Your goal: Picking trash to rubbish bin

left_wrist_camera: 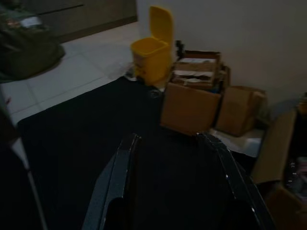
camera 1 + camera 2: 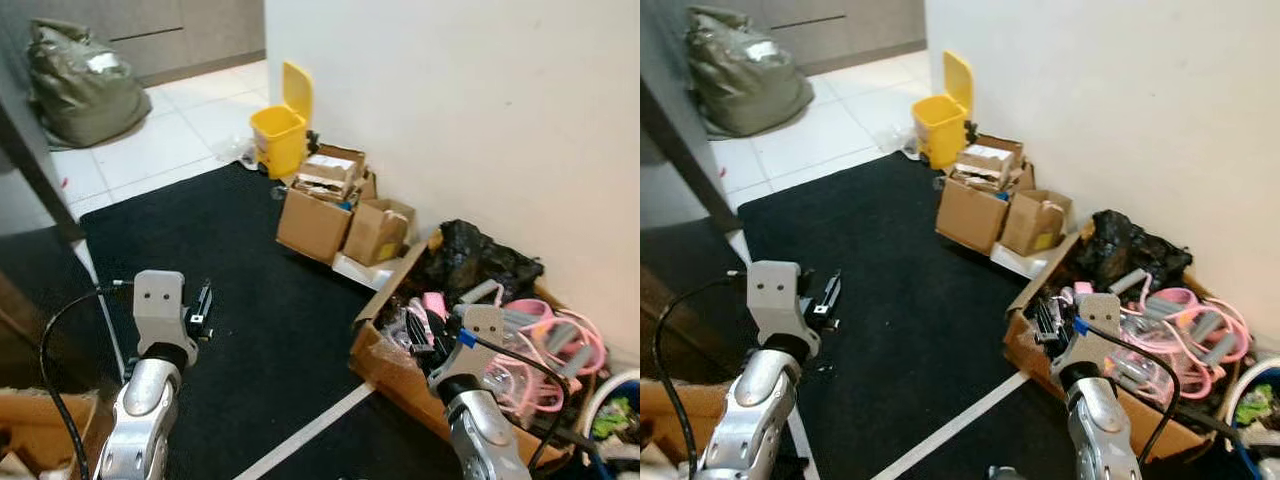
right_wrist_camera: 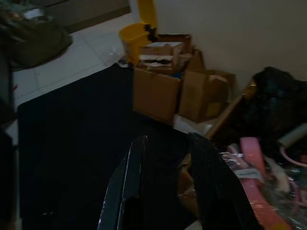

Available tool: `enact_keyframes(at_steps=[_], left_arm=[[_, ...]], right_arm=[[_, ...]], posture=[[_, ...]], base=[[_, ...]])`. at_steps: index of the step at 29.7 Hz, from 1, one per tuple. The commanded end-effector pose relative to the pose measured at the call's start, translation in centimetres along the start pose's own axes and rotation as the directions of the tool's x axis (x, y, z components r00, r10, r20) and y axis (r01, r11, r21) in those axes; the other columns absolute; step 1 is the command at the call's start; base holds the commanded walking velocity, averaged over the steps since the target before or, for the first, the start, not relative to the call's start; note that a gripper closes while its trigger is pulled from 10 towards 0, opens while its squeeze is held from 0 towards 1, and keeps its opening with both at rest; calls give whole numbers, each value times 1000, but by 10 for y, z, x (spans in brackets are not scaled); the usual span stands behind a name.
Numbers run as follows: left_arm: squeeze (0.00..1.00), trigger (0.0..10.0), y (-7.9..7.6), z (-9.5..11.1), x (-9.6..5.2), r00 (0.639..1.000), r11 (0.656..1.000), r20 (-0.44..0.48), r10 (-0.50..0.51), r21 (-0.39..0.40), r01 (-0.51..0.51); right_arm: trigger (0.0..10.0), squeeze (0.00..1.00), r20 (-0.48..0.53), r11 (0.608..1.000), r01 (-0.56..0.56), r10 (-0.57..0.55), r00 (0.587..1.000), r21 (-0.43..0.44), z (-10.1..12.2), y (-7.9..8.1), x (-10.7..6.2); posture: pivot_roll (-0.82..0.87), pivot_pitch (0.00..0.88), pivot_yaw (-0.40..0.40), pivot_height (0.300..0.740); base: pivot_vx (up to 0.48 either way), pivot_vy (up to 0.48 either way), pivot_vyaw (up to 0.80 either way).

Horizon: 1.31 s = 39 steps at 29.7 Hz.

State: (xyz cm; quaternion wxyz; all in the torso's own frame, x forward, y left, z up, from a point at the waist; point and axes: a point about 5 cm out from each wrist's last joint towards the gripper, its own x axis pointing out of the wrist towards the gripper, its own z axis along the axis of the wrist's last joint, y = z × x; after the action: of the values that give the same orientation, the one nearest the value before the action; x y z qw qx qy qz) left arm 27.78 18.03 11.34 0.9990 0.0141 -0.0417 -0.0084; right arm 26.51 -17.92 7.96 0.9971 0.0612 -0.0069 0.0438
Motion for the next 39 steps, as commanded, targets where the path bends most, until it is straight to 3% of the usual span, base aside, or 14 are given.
enact_keyframes(at_steps=[1, 33, 39], left_arm=[[0, 10000, 0, -6, -3, 999, 1000, -33, -4, 13, 4], [0, 10000, 1, -8, -2, 999, 1000, -37, -2, 23, 3], [0, 10000, -5, -4, 2, 998, 997, -33, -61, 50, 63]], right_arm=[[10000, 0, -14, 1000, 15, -15, 1000, 7, -3, -3, -3], [10000, 0, -19, 1000, 11, -11, 1000, -3, -2, -5, -2], [10000, 0, -18, 1000, 24, -24, 1000, 0, -3, -7, -3]], posture=[[4, 142, 14, 740], [5, 115, 4, 740], [20, 117, 17, 740]], base=[[0, 0, -506], [0, 0, -507], [0, 0, -505]])
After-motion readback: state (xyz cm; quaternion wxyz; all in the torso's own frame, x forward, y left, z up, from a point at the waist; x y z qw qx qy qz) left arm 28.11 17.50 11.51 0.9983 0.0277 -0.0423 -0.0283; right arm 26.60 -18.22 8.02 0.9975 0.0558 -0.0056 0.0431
